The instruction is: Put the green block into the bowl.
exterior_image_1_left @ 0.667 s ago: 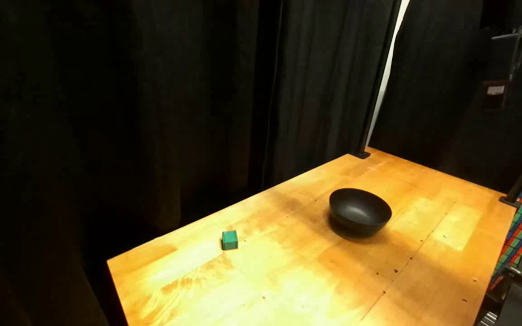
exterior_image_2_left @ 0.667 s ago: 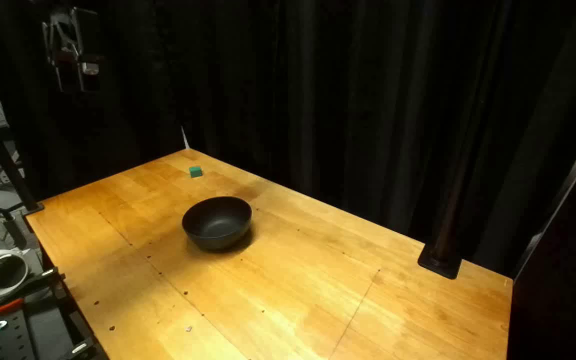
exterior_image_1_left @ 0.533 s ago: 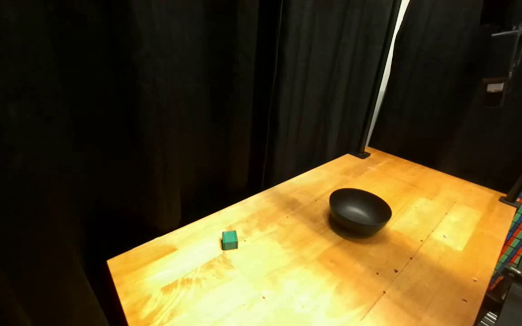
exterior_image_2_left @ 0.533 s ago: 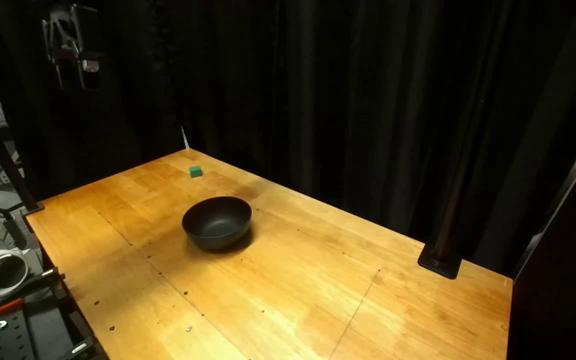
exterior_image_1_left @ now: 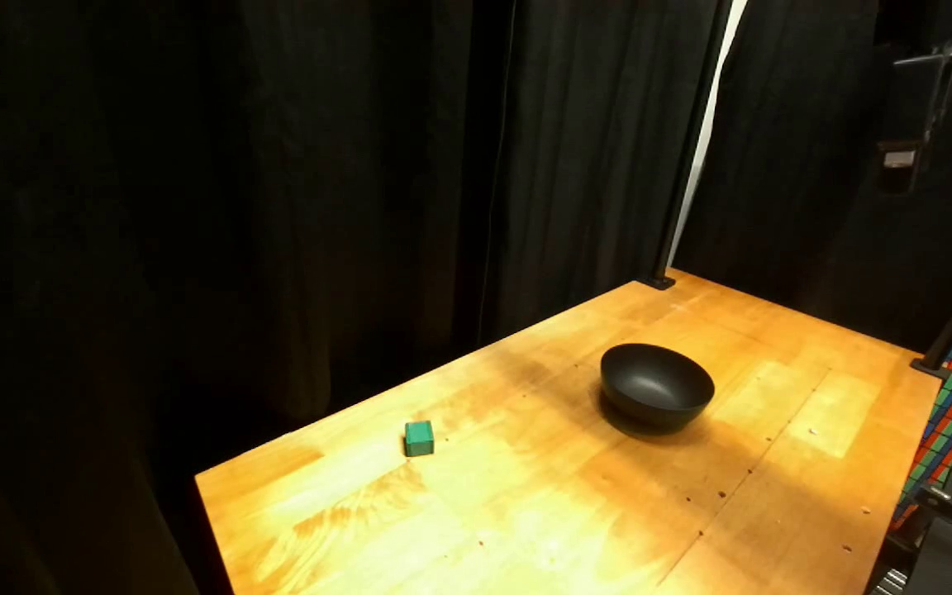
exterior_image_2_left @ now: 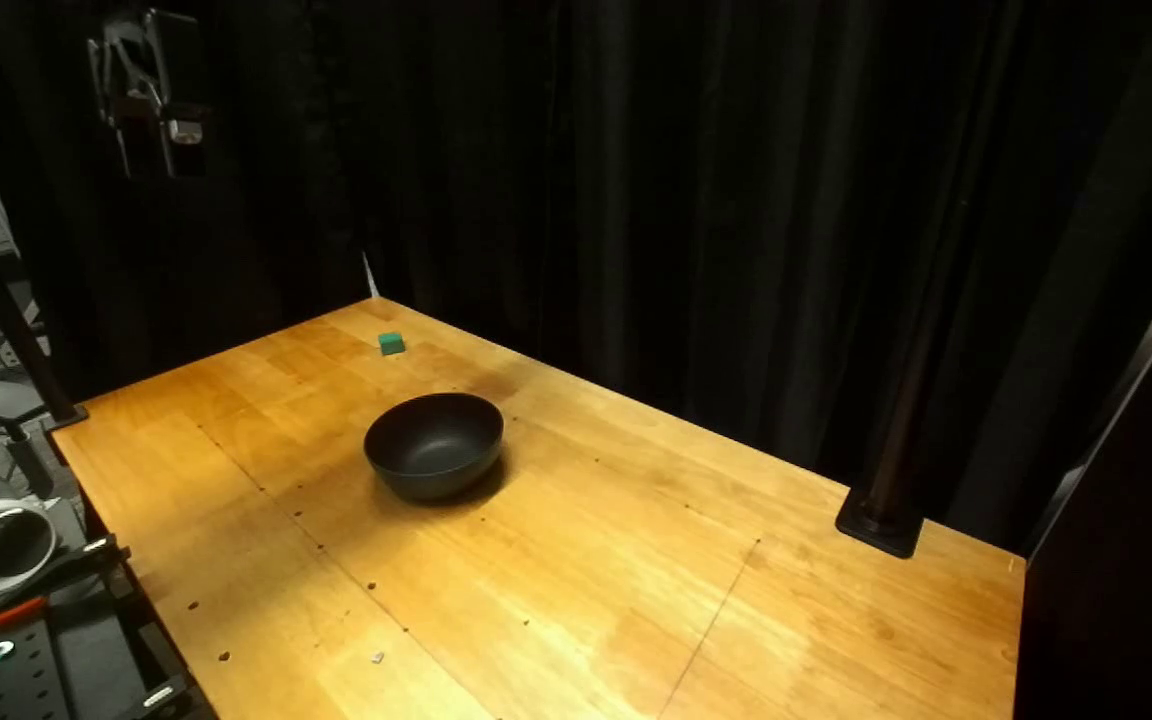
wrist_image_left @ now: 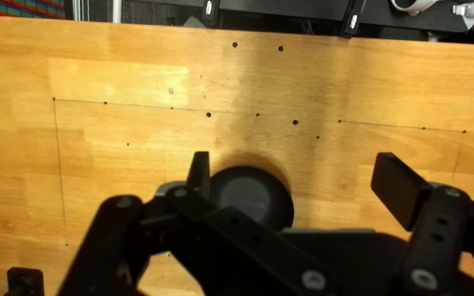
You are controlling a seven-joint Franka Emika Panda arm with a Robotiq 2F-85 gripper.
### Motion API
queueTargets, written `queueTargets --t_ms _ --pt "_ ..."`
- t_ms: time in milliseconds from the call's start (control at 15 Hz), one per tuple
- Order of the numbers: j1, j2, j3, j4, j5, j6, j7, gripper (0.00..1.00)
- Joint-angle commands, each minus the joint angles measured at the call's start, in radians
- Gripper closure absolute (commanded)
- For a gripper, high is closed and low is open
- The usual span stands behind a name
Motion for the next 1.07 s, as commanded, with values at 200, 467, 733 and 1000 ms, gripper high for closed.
queueTargets --t_ms 200,467,733,1000 --pt "0.059 0.224 0.007 -0.043 0.192 0.431 0.024 0.00" --pt "0.114 0.469 0.060 0.000 0.232 0.685 0.032 0.00" --pt "0.162 0.710 0.094 0.113 0.187 0.824 0.089 0.00" --pt "0.226 0.904 0.072 0.250 0.125 0.922 0.167 0.00"
